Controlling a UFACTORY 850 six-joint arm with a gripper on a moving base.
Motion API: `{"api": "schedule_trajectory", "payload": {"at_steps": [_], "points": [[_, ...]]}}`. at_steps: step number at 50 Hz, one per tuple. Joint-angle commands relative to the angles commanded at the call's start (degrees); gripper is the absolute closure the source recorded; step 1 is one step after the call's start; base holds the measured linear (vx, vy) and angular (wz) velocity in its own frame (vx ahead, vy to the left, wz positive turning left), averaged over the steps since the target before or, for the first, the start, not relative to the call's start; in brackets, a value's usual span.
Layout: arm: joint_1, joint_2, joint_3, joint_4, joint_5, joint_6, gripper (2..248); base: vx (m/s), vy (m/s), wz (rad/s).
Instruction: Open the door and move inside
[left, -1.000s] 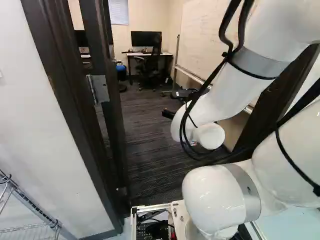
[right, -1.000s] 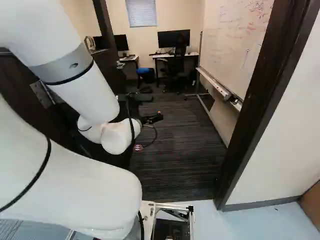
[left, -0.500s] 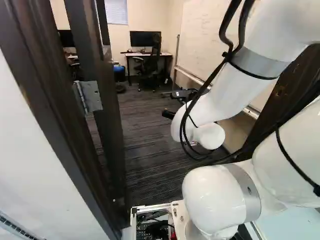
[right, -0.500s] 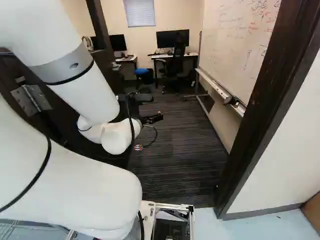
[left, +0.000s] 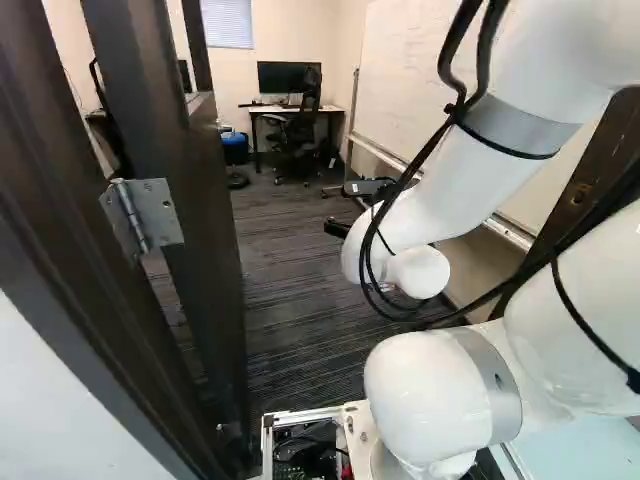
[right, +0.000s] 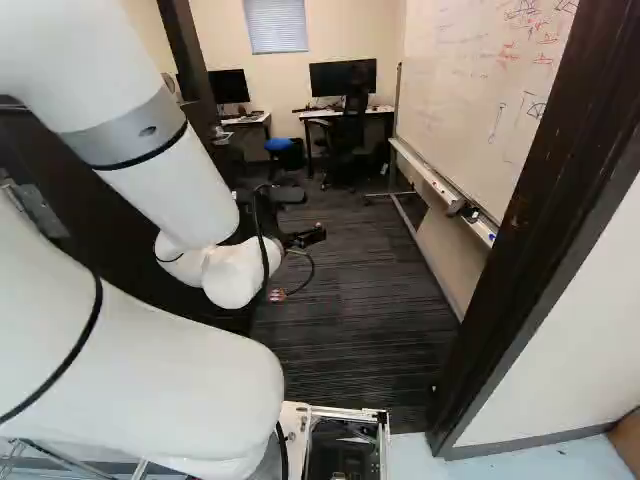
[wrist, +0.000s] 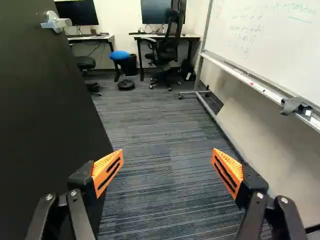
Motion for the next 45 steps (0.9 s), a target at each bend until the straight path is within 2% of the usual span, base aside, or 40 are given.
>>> {"api": "schedule_trajectory", "payload": {"at_steps": [45], "points": [[0.0, 0.0, 0.0, 0.0, 0.0, 0.0, 3, 0.145, -0.013, 0.137]]}}
